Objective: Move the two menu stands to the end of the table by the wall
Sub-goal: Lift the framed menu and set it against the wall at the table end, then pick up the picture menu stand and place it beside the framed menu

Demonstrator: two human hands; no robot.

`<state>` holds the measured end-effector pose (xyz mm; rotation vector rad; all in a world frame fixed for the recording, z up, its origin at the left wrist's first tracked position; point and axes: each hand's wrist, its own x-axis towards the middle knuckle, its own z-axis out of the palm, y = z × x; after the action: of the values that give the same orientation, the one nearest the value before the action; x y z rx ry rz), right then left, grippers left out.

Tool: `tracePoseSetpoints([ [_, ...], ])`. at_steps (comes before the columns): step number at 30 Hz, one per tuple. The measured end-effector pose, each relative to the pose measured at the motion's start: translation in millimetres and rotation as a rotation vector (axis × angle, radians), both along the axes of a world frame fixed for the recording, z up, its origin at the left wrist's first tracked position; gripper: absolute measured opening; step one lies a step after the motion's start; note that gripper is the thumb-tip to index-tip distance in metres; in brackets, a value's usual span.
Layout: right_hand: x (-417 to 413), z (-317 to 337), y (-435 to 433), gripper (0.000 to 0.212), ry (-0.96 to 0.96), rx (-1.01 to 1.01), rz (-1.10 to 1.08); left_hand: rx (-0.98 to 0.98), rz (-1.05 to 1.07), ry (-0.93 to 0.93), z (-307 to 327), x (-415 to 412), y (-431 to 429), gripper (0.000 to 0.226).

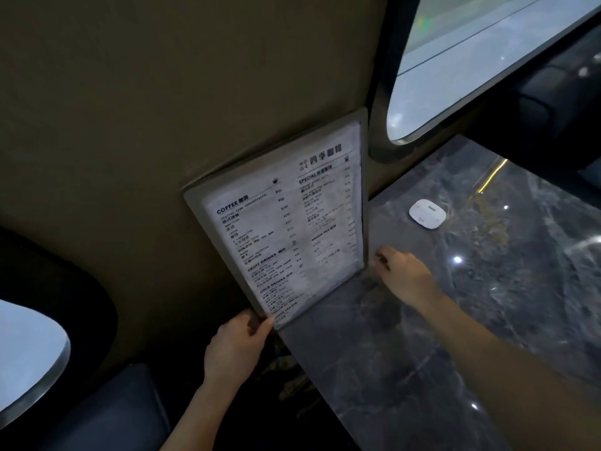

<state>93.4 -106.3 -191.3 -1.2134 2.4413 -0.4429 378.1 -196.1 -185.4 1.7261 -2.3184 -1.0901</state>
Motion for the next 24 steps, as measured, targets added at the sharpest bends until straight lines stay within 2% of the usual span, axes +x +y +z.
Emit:
tracePoseSetpoints([
  [3, -4, 0, 18, 0.023, 0.015, -0.015, -0.035, 0.019, 0.006, -0.057, 6, 4, 3, 0.037],
  [8, -14, 2, 61, 0.027, -0.004, 0.017, -0.108, -0.019, -0.142, -0.084, 16, -20, 22, 0.031],
  [13, -24, 12, 115, 0.045, 0.032, -0.01, -0.185, -0.056, -0.371, 0.039, 14, -75, 47, 0.026],
  [17, -31, 21, 179, 0.048, 0.078, 0.004, -0.309, -0.075, -0.548, 0.119, 14, -133, 76, 0.042],
  [24, -28, 29, 298, 0.046, 0.06, -0.055, -0.603, -0.163, -0.894, 0.25, 22, -218, 163, 0.041],
])
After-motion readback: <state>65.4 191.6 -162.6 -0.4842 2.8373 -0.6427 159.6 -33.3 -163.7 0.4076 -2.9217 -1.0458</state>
